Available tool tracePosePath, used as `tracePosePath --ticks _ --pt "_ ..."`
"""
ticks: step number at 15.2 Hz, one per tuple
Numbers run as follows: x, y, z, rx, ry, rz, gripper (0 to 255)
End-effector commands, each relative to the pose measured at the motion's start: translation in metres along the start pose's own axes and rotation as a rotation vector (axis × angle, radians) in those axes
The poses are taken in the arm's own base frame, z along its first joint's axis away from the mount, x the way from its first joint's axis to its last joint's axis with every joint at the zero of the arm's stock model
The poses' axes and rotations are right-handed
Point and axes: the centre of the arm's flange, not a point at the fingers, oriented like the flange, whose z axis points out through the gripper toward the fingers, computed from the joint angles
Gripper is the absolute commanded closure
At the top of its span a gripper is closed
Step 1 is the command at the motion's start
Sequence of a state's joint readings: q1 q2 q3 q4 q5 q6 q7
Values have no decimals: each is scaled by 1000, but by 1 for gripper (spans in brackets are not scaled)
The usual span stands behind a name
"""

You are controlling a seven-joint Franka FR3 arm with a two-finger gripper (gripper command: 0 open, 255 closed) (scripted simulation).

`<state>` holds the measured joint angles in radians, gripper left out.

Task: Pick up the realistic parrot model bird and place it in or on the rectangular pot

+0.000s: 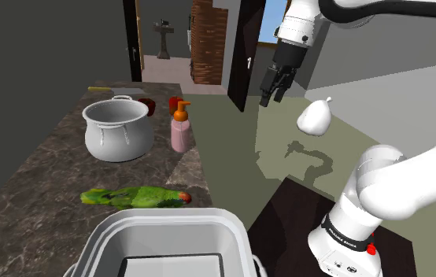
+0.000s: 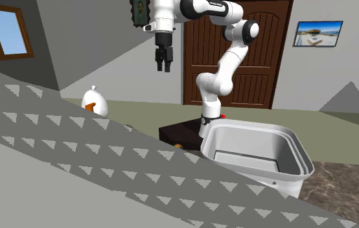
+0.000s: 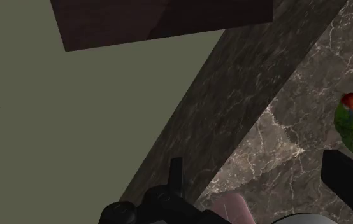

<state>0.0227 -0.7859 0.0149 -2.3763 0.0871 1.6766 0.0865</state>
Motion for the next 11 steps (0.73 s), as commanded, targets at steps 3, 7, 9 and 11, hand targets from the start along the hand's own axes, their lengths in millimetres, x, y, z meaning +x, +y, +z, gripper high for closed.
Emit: tracePosePath --ticks 3,7,9,11 --pt "16 -19 13 -11 -4 -35 0" --pt "46 -58 39 -32 -13 -105 0" --pt "60 -78 52 -43 -18 -140 0" --pt "74 -99 66 -54 -22 -175 0"
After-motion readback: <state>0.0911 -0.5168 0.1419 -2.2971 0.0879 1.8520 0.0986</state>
